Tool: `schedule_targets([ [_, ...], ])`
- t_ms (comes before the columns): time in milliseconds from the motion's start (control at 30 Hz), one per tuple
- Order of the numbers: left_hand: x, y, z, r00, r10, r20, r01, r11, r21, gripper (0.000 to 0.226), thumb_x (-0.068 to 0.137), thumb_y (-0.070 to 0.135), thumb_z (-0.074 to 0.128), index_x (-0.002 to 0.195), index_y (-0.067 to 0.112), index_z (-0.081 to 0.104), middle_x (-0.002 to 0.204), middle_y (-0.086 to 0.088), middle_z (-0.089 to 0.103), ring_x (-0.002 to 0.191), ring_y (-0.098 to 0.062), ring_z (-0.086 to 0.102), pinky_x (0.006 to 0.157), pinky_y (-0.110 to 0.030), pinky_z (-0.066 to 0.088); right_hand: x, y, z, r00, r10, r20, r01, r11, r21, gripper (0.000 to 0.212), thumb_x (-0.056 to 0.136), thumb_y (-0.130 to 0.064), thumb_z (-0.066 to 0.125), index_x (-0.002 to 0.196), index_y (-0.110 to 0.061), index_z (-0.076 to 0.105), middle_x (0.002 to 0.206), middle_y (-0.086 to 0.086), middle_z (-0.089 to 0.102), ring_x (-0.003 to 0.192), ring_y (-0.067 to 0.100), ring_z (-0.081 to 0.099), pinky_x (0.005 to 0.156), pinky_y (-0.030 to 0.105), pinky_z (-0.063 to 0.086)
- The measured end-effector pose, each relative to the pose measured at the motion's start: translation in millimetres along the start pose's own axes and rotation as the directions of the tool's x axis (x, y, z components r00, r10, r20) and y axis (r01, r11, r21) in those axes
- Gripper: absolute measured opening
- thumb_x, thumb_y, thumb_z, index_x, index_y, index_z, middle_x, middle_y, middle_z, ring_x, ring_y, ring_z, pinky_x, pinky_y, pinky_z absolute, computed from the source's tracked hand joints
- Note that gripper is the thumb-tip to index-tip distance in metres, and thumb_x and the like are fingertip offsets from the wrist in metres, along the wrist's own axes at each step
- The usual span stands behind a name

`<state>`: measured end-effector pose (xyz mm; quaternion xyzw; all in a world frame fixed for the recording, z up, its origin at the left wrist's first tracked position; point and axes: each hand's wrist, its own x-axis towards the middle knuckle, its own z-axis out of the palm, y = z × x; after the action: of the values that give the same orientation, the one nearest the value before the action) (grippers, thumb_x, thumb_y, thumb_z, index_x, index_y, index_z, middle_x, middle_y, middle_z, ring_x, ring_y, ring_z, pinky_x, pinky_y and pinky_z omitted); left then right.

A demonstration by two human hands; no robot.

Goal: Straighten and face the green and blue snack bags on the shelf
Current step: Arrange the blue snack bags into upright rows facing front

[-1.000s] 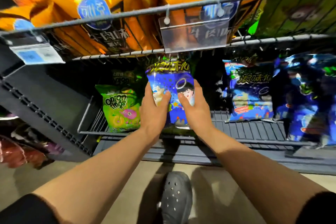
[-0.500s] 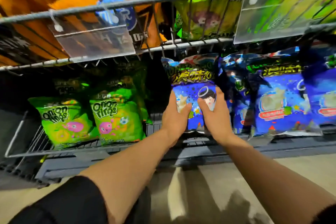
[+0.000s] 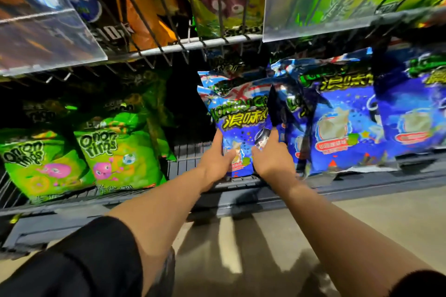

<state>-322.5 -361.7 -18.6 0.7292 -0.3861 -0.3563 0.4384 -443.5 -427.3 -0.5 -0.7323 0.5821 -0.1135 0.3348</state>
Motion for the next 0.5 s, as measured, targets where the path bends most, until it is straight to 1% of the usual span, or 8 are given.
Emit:
schedule_targets([
  [67,0.4,-1.0,-5.0,1.0,0.008,0.003,-0.008,1.0,-0.008,0.08,0.092,0.026,0.063,0.151,0.04,0.011,0.118,-0.005,0.066,0.099,-0.022,0.066,0.091,-0.043,0.054,-8.5,0.5,1.1,0.995,-0.06,-0.075,0.061,0.998,0.012,0.088,0.091,-0.042,0.055,0.152,-0.023,-0.006,0.142,0.027,0.031,0.124,0.044,0.042,0.099,0.046,0.038],
  [133,4.0,1.0,-6.7,0.998,0.029,-0.062,-0.032,0.998,-0.047,0.091,0.087,0.037,0.067,0.15,0.043,0.001,0.119,-0.005,0.067,0.101,-0.017,0.067,0.094,-0.037,0.053,-11.4,-0.3,2.8,0.987,-0.108,-0.116,0.112,0.993,0.028,0.095,0.087,-0.048,0.058,0.15,-0.029,-0.011,0.139,0.026,0.031,0.12,0.045,0.044,0.098,0.047,0.038],
  [200,11.4,7.0,-5.6,0.99,0.058,-0.126,-0.074,0.989,-0.126,0.088,0.091,0.037,0.061,0.151,0.038,-0.004,0.127,0.004,0.062,0.108,-0.006,0.063,0.098,-0.031,0.05,-7.6,0.0,3.8,0.989,-0.113,-0.1,0.118,0.992,0.046,0.097,0.086,-0.052,0.058,0.149,-0.033,-0.013,0.14,0.026,0.032,0.12,0.045,0.046,0.098,0.049,0.04],
  [233,15.0,10.5,-4.9,0.988,0.057,-0.145,-0.082,0.981,-0.174,0.082,0.095,0.034,0.057,0.152,0.034,-0.002,0.125,0.013,0.06,0.102,0.004,0.063,0.092,-0.023,0.052,-4.0,0.0,3.5,0.992,-0.097,-0.077,0.102,0.992,0.072,0.097,0.086,-0.053,0.057,0.149,-0.034,-0.013,0.141,0.027,0.033,0.122,0.044,0.045,0.1,0.05,0.04],
  [300,21.2,17.2,-2.2,0.99,0.012,-0.141,-0.05,0.962,-0.269,0.064,0.1,0.032,0.046,0.151,0.031,0.008,0.109,0.023,0.056,0.079,0.016,0.062,0.067,-0.008,0.051,3.3,-1.7,1.8,0.999,-0.043,-0.022,0.046,0.984,0.173,0.095,0.085,-0.057,0.055,0.15,-0.032,-0.011,0.146,0.026,0.03,0.131,0.041,0.039,0.105,0.05,0.035],
  [333,23.3,20.3,-0.2,0.991,-0.016,-0.135,-0.025,0.954,-0.298,0.054,0.101,0.032,0.042,0.149,0.029,0.016,0.106,0.021,0.057,0.073,0.015,0.062,0.059,-0.006,0.049,7.6,-2.9,1.3,1.0,-0.018,0.0,0.017,0.974,0.228,0.093,0.086,-0.059,0.053,0.15,-0.031,-0.008,0.149,0.025,0.026,0.135,0.039,0.034,0.107,0.049,0.031],
  [400,31.0,21.2,3.3,0.988,-0.094,-0.122,0.048,0.941,-0.336,0.037,0.103,0.031,0.039,0.138,0.022,0.032,0.109,0.007,0.063,0.072,0.006,0.064,0.054,-0.01,0.05,15.9,-6.3,3.0,0.999,0.013,0.032,-0.021,0.964,0.267,0.085,0.09,-0.06,0.045,0.151,-0.028,-0.004,0.152,0.022,0.023,0.137,0.037,0.03,0.109,0.046,0.027],
  [500,47.2,17.3,4.3,0.972,-0.195,-0.13,0.147,0.94,-0.309,0.036,0.102,0.034,0.042,0.133,0.016,0.039,0.119,-0.008,0.064,0.092,-0.019,0.066,0.07,-0.028,0.055,23.5,-10.1,13.2,0.997,0.048,0.055,-0.057,0.98,0.191,0.082,0.092,-0.057,0.042,0.151,-0.025,-0.005,0.151,0.024,0.022,0.136,0.041,0.029,0.11,0.047,0.026],
])
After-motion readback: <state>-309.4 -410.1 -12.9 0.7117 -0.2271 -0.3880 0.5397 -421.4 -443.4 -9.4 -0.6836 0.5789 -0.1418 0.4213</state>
